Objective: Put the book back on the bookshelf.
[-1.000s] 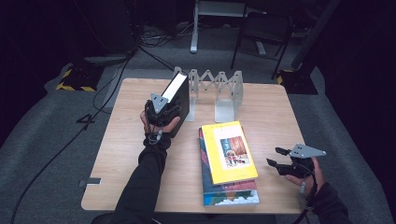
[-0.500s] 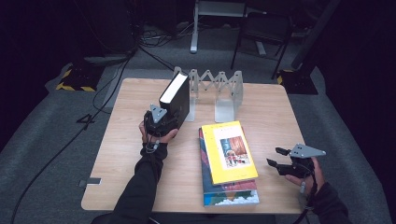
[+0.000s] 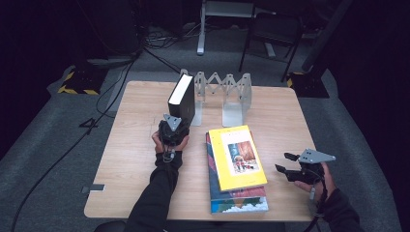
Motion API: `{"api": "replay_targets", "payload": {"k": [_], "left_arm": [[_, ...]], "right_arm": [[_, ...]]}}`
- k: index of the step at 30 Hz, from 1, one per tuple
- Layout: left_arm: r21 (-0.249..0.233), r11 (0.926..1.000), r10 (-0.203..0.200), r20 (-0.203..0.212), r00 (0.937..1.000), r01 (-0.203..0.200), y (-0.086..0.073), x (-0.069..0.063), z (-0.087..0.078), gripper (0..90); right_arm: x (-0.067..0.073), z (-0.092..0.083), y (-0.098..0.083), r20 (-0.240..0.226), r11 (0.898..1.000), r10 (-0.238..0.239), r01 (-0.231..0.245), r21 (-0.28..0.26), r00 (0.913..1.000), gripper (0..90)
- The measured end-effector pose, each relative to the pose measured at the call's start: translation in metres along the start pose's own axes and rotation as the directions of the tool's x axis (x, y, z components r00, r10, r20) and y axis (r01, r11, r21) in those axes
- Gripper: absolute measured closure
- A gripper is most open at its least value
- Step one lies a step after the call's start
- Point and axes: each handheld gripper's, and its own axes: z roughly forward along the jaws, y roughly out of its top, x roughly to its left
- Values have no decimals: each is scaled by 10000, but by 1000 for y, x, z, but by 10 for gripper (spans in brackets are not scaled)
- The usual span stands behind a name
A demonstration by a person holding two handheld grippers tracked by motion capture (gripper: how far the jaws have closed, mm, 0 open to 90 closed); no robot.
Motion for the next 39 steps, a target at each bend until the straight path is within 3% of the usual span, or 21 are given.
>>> {"api": "replay_targets", "payload": {"k": [6, 8, 16, 20, 25, 26, 28, 30, 34, 37, 39], "left_arm": [[87, 9992, -391, -433, 9983, 395, 8, -7, 14, 499], [113, 9994, -327, -479, 9983, 333, 10, -7, 18, 497], [285, 9992, -262, -429, 9987, 275, 15, -6, 24, 481], [534, 9983, -235, -146, 9996, 242, 15, -3, 21, 424], [685, 9971, 306, 315, 9990, -327, 16, 0, 13, 370], [703, 9945, 738, 490, 9961, -771, 17, 1, 8, 370], [774, 9914, 986, 862, 9914, -1053, 18, 4, 1, 358], [767, 9912, 1001, 968, 9903, -1076, 19, 6, -2, 345], [867, 9850, 1385, 1211, 9829, -1495, 18, 12, -13, 354], [1060, 9819, 1449, 1138, 9829, -1570, 15, 16, -18, 402], [1094, 9806, 1464, 1416, 9790, -1625, 10, 18, -21, 460]], "right_arm": [[0, 1, 0, -53, 10000, 36, -36, 16, 10000, 377], [0, 2, -1, -69, 10000, 25, -24, 45, 10000, 376], [1, 3, 0, -81, 9999, -49, 50, 110, 10000, 375], [1, 2, 0, -95, 10000, -51, 51, 75, 9999, 374], [1, 0, 0, -110, 10000, -14, 14, -7, 9999, 372], [1, -1, 0, -97, 10000, -16, 15, -25, 10000, 372], [1, -1, 0, -72, 10000, -2, 2, -32, 10000, 378], [1, -1, 0, -74, 10000, 4, -4, -26, 10000, 378], [3, -1, 0, -94, 10000, -74, 74, 1, 9999, 377], [3, -1, 0, -110, 10000, -60, 60, 14, 9999, 377], [3, 0, -1, -107, 10000, -62, 63, 63, 9999, 377]]}}
